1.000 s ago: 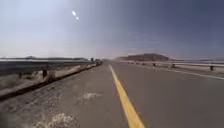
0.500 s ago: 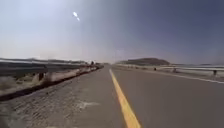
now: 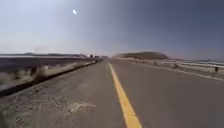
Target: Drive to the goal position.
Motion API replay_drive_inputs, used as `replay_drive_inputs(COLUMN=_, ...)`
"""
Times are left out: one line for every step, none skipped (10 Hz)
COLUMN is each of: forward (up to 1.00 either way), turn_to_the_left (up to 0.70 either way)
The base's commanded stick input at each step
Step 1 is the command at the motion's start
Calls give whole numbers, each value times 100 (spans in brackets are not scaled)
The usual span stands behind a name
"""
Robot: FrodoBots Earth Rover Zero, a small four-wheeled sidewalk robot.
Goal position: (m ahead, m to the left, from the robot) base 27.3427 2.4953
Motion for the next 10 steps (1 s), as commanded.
replay_drive_inputs(forward=50, turn_to_the_left=0)
replay_drive_inputs(forward=50, turn_to_the_left=0)
replay_drive_inputs(forward=50, turn_to_the_left=0)
replay_drive_inputs(forward=50, turn_to_the_left=0)
replay_drive_inputs(forward=50, turn_to_the_left=0)
replay_drive_inputs(forward=50, turn_to_the_left=0)
replay_drive_inputs(forward=50, turn_to_the_left=0)
replay_drive_inputs(forward=50, turn_to_the_left=0)
replay_drive_inputs(forward=50, turn_to_the_left=0)
replay_drive_inputs(forward=50, turn_to_the_left=0)
